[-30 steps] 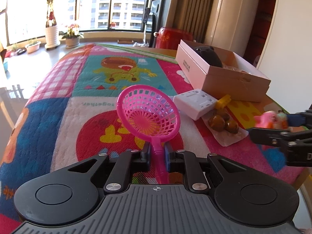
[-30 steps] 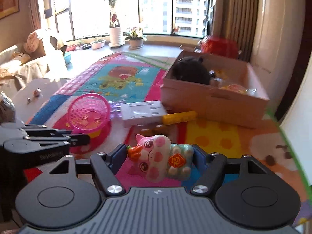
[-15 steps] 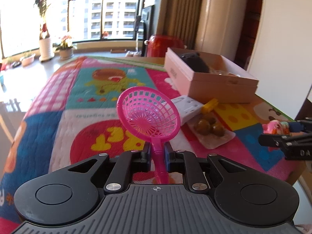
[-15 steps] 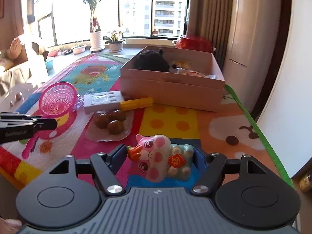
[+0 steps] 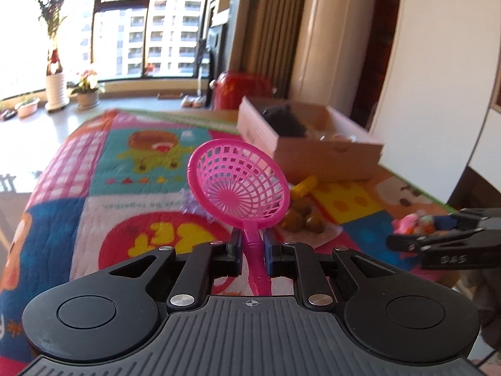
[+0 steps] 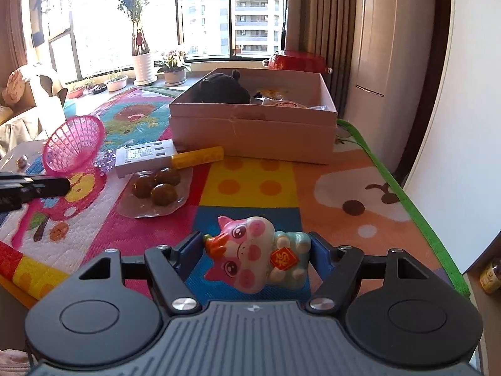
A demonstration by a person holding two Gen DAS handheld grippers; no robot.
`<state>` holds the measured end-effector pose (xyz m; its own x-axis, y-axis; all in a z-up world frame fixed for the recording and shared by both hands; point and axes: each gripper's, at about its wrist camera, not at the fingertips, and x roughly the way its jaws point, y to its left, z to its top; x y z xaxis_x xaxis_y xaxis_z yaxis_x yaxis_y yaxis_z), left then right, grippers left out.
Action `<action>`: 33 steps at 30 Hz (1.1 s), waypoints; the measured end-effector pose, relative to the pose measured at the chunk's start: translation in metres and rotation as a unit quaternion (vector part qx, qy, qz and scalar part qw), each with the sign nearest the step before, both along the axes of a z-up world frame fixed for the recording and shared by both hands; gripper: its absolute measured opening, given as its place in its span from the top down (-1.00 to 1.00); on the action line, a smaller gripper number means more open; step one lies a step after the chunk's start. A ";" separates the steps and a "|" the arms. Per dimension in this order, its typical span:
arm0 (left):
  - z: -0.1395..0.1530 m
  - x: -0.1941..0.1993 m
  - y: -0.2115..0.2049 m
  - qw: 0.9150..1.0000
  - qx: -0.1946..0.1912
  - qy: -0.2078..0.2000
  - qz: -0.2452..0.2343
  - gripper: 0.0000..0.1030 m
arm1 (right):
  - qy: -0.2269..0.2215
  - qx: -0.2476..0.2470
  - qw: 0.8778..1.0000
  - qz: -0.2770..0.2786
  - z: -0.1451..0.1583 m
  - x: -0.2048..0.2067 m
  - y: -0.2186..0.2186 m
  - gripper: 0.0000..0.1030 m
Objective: Organize objects
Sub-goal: 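Carry the pink toy net into the pink box and open the left tool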
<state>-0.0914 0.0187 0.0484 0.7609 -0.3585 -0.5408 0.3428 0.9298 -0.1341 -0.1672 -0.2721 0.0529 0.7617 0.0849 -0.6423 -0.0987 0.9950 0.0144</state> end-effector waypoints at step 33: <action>0.016 0.193 -0.125 0.992 -0.037 0.007 -0.121 0.65 | -0.028 -0.010 1.000 0.000 0.007 0.048 -0.026 -0.40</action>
